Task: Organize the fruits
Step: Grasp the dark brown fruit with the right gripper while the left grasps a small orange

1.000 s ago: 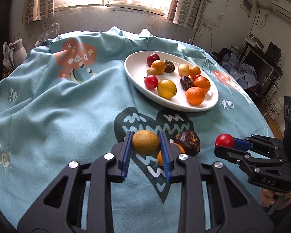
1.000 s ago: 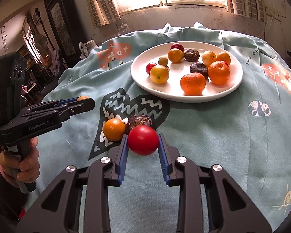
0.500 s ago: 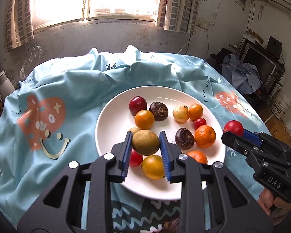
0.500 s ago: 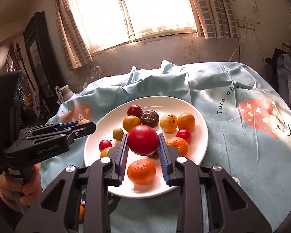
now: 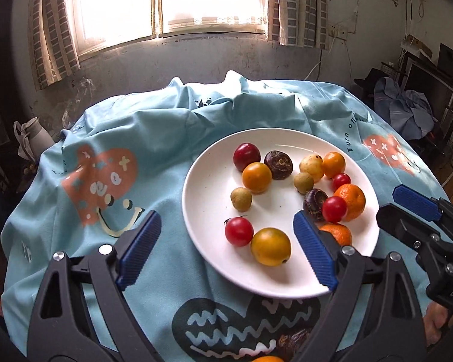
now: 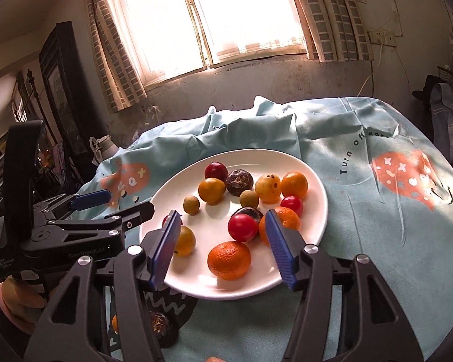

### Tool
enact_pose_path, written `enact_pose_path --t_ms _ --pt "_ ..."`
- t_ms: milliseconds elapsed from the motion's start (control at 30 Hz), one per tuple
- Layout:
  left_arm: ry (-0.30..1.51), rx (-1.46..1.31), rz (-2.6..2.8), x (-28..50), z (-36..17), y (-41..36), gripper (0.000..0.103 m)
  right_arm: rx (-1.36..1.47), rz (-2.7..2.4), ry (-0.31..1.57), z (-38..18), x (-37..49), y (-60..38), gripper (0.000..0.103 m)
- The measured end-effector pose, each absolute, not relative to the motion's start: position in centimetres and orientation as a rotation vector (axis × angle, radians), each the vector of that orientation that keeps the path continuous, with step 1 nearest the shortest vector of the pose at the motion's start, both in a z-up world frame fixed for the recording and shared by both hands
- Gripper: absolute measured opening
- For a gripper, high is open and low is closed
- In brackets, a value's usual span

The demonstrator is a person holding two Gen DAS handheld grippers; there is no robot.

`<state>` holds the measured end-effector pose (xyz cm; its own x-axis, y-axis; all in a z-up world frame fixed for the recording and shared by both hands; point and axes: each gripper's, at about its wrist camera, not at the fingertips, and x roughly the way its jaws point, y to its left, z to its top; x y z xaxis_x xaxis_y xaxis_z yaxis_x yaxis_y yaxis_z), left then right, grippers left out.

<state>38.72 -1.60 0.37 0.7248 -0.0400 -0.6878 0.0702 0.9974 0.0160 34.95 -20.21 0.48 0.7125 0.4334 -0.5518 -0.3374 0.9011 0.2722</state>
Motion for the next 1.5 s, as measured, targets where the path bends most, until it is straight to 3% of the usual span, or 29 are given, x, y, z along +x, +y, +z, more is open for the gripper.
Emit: enact_pose_path --t_ms 200,267,467,933,1500 --pt "0.752 0.01 -0.032 33.9 0.8 0.1 0.095 0.135 0.475 0.691 0.0 31.8 -19.0 0.059" --pt "0.74 -0.009 -0.028 31.9 0.3 1.0 0.099 0.112 0.495 0.717 -0.6 30.8 -18.3 0.059" --pt "0.767 -0.154 0.042 28.5 -2.7 5.4 0.099 0.073 0.619 0.844 -3.2 28.8 -15.6 0.059" --pt "0.758 -0.249 0.037 27.9 -2.1 7.0 0.099 -0.173 0.582 0.92 -5.4 27.2 -13.5 0.059" --pt "0.768 -0.248 0.052 28.1 -2.4 7.2 0.099 -0.244 0.576 0.936 -7.1 28.2 -12.0 0.059"
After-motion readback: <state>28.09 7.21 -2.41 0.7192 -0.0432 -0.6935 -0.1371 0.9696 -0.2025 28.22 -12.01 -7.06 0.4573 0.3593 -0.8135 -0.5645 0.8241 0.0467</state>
